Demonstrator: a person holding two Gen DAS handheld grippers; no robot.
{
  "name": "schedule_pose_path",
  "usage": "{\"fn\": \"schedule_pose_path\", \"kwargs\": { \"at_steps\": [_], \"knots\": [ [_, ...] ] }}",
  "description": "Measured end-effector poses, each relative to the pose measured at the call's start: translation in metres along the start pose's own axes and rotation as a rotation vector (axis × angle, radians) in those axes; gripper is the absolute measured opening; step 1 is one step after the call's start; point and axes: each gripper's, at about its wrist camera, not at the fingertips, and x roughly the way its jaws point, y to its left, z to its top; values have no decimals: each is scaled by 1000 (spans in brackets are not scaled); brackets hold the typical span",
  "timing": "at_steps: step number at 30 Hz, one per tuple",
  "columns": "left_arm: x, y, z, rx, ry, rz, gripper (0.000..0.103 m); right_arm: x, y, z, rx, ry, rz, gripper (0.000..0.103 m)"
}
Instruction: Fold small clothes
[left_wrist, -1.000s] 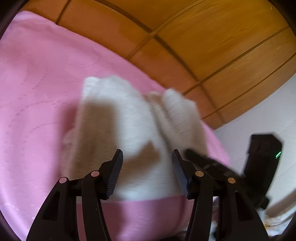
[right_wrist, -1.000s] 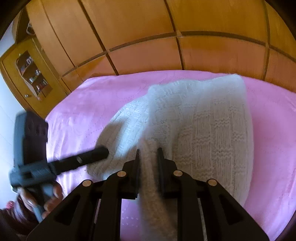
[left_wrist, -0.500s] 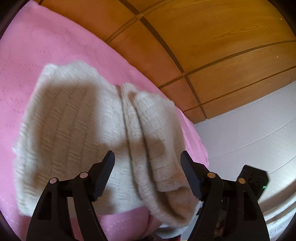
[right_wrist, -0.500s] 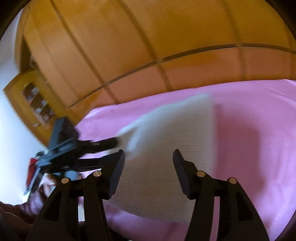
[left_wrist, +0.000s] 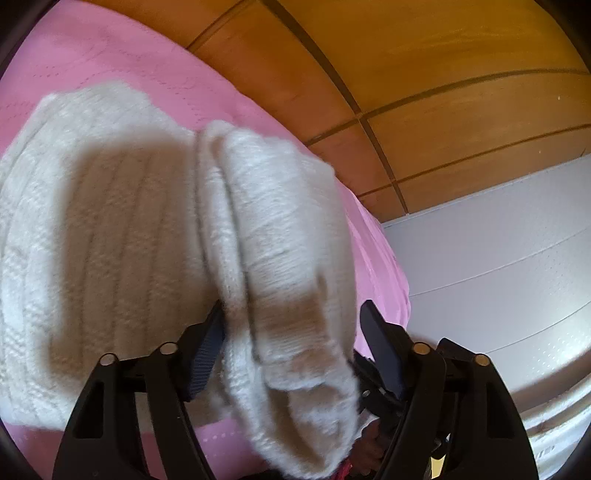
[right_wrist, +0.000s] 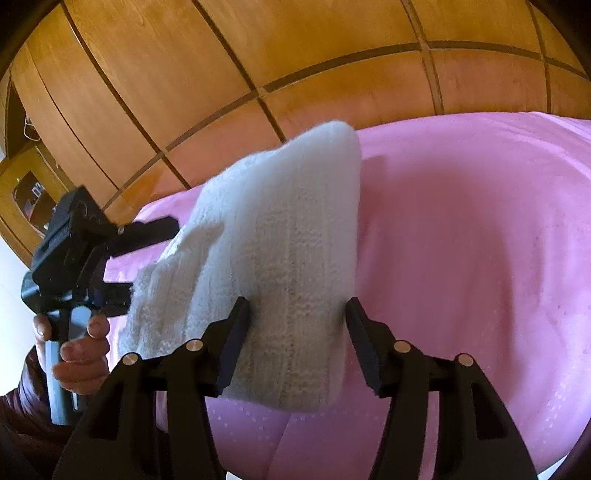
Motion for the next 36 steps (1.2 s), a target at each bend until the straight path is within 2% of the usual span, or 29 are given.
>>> {"fn": "schedule_pose_path", "kwargs": {
  "at_steps": [1, 4, 7, 12, 17, 21, 24, 27, 30, 33, 36],
  "knots": [
    [5, -5, 3, 19, -1, 32, 48, 2, 0, -1, -1, 6, 5, 59],
    [12, -11, 4, 60, -10, 109, 22, 2, 0, -1, 6, 14, 7, 66],
    [11, -18, 5, 99, -41, 137, 17, 1, -5, -1, 36, 15, 20, 66],
    [-10, -42, 7, 213, -97, 146, 15, -3, 18, 3, -12, 32, 66, 63],
    [-60, -57, 20, 294, -189, 168, 14, 2, 64, 13, -92, 27, 146, 63],
    [-89, -29, 28, 292, -217, 272, 14, 26, 103, 13, -171, 69, 168, 62],
    [-87, 12, 32, 244, -211, 388, 14, 59, 124, 7, -204, 134, 144, 62],
    [-81, 47, 30, 187, -204, 442, 14, 81, 141, 1, -247, 166, 126, 63],
    [-73, 61, 21, 193, -187, 482, 14, 91, 150, 0, -281, 188, 109, 63],
    [-70, 60, 16, 189, -201, 473, 17, 85, 148, 4, -288, 208, 141, 63],
    [-85, 55, 17, 190, -225, 477, 20, 70, 136, 19, -257, 170, 157, 63]
  ]
}}
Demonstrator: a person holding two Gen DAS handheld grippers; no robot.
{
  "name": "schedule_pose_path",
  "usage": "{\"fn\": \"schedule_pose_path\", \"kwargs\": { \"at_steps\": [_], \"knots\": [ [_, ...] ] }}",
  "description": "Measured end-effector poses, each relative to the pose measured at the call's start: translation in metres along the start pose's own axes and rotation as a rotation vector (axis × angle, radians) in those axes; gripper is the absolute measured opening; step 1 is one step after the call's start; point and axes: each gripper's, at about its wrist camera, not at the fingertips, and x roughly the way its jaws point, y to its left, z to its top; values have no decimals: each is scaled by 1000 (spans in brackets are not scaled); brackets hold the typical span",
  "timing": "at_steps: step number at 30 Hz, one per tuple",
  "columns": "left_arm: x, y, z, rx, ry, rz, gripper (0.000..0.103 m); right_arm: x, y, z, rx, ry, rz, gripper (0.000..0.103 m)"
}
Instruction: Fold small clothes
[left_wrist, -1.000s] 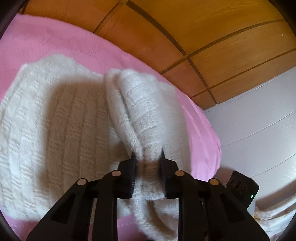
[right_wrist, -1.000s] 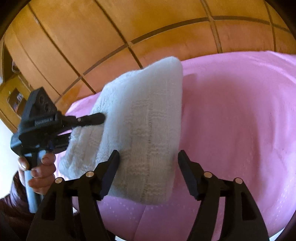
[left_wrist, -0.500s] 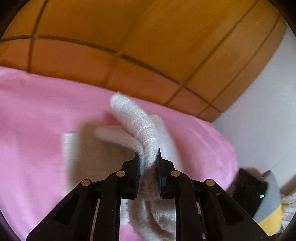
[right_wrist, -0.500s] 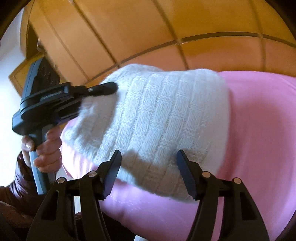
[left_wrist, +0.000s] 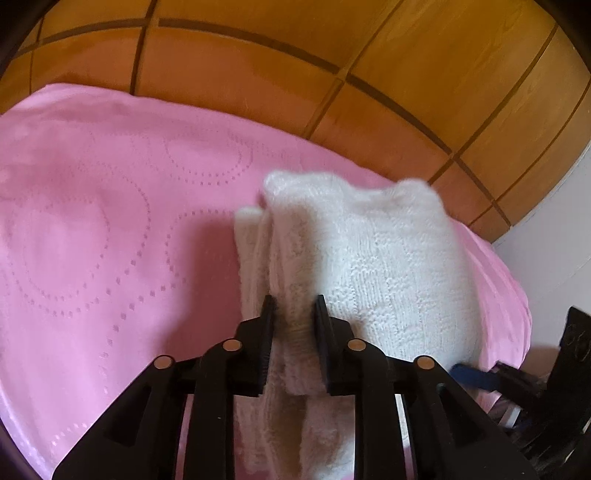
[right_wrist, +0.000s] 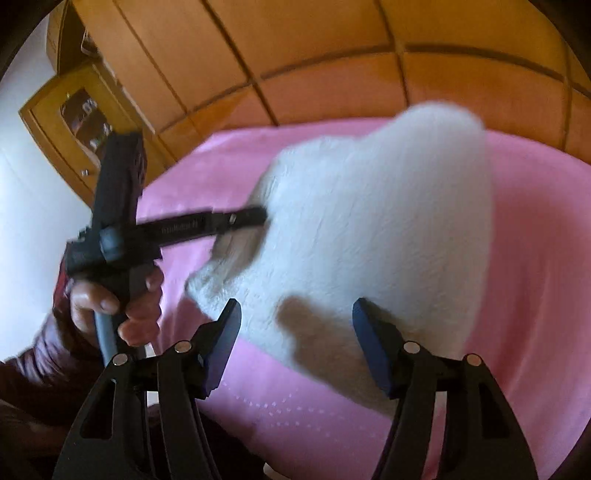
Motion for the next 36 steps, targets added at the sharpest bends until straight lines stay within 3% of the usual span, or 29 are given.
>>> {"fn": "schedule_pose_path", "kwargs": {
  "at_steps": [3, 7, 11, 14, 16, 20, 21, 22, 24, 35, 36],
  "knots": [
    [-8, -2, 1, 27, -25, 31, 20, -30, -13, 14, 20, -84, -45, 63],
    [-8, 0, -2, 38, -31, 64, 20, -24, -29, 41, 36, -117, -127, 64],
    [-2, 3, -5, 23, -21, 95, 20, 8, -45, 74, 54, -85, -203, 64],
    [3, -1, -6, 44, -20, 141, 20, 44, -55, 92, 58, -8, -253, 64],
    [3, -4, -7, 55, -26, 168, 20, 60, -64, 91, 63, 36, -290, 66],
    [-8, -13, -9, 64, -63, 225, 20, 62, -61, 87, 47, 15, -320, 68],
    [-12, -15, -10, 64, -76, 233, 24, 60, -59, 85, 38, 3, -322, 70],
    [-18, -17, -11, 64, -93, 237, 31, 56, -57, 81, 32, -14, -321, 73],
    [-29, -22, -12, 72, -129, 240, 36, 50, -55, 76, 35, -42, -307, 79],
    [-59, -36, -17, 100, -193, 240, 36, -4, -39, 36, 55, -156, -299, 83],
    [-59, -38, -18, 102, -194, 241, 43, -7, -38, 32, 58, -158, -295, 83]
  ]
}}
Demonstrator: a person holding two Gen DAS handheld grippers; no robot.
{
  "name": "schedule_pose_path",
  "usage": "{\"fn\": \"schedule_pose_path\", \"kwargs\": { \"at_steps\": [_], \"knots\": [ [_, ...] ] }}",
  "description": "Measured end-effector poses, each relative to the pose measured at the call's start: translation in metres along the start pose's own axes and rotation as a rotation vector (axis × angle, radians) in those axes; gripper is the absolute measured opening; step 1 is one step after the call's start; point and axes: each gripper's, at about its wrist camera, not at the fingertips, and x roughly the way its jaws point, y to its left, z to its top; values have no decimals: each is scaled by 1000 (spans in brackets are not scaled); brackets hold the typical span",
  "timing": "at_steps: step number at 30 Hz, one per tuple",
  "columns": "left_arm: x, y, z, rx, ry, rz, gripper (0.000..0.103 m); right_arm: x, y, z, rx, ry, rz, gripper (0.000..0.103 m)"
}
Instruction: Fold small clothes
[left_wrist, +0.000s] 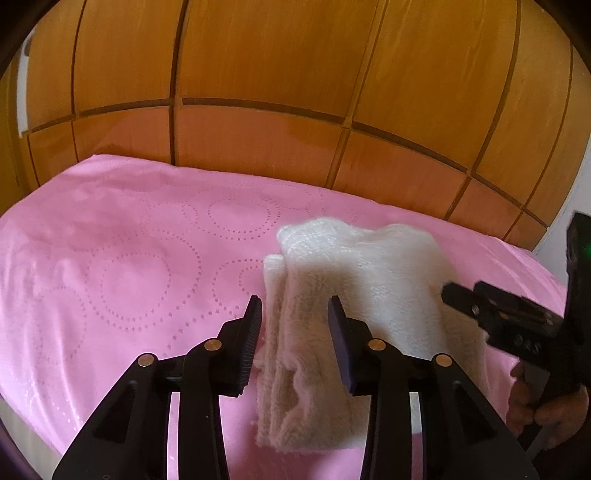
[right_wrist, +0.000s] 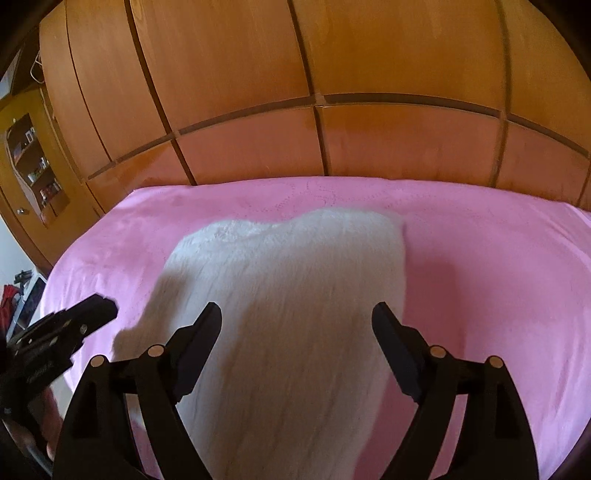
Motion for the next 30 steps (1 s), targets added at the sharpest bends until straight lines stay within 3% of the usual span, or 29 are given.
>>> {"fn": "schedule_pose_path", "kwargs": {
  "at_steps": [1, 12, 17, 18, 27, 30],
  "knots": [
    [-2, -1, -1, -2, -8, -6, 53, -2, 1, -6, 3, 3, 0, 84],
    [-1, 1, -10, -14, 3, 11, 54, -15, -14, -55, 98, 55, -23, 89],
    [42, 15, -26, -21, 125, 99, 54, 1, -13, -67, 122, 101, 0, 89],
    [49, 19, -31, -18, 136, 109, 59, 4, -13, -68, 127, 110, 9, 89],
    [19, 16, -21, -17, 54, 88, 60, -13, -28, -56, 131, 99, 119, 93],
    [7, 10, -16, -9, 23, 76, 72, -22, -46, -47, 176, 72, 154, 95]
  ]
}}
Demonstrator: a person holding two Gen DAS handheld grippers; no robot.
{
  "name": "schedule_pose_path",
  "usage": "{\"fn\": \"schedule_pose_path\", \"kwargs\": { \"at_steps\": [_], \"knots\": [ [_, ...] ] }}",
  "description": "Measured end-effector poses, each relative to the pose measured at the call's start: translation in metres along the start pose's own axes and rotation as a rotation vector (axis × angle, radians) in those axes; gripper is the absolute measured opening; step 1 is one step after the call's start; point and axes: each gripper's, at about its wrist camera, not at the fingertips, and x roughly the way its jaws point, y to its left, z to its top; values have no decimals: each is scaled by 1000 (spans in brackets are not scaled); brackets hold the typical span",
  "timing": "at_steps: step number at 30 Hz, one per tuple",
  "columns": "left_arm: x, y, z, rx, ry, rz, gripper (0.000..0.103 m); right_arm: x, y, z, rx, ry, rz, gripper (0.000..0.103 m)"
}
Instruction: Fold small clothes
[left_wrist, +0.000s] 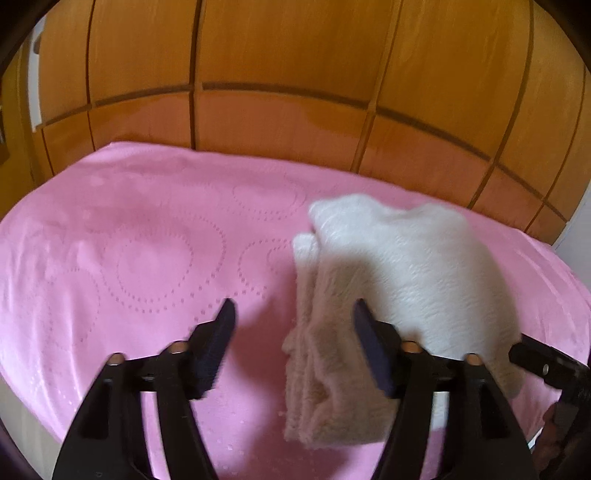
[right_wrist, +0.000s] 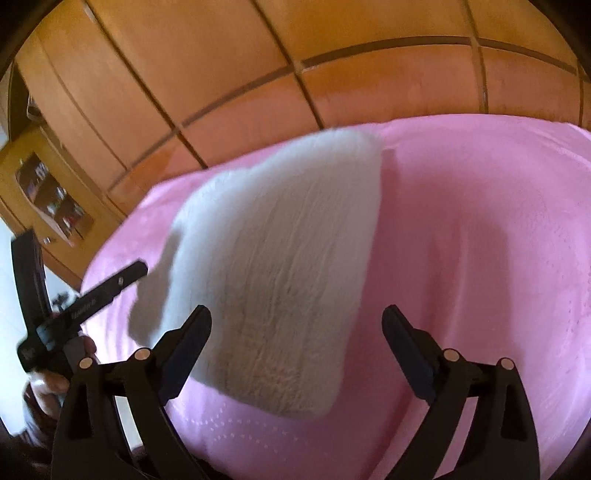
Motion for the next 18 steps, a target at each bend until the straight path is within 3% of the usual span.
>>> {"fn": "schedule_pose_path", "kwargs": {
  "at_steps": [6, 18],
  "knots": [
    [-6, -10, 3, 23, -12, -17, 73, 0, -27, 23, 104, 9, 74, 96],
    [17, -2, 2, 8, 49, -36, 73, 39, -43, 55, 139, 81, 155, 97]
  ]
}}
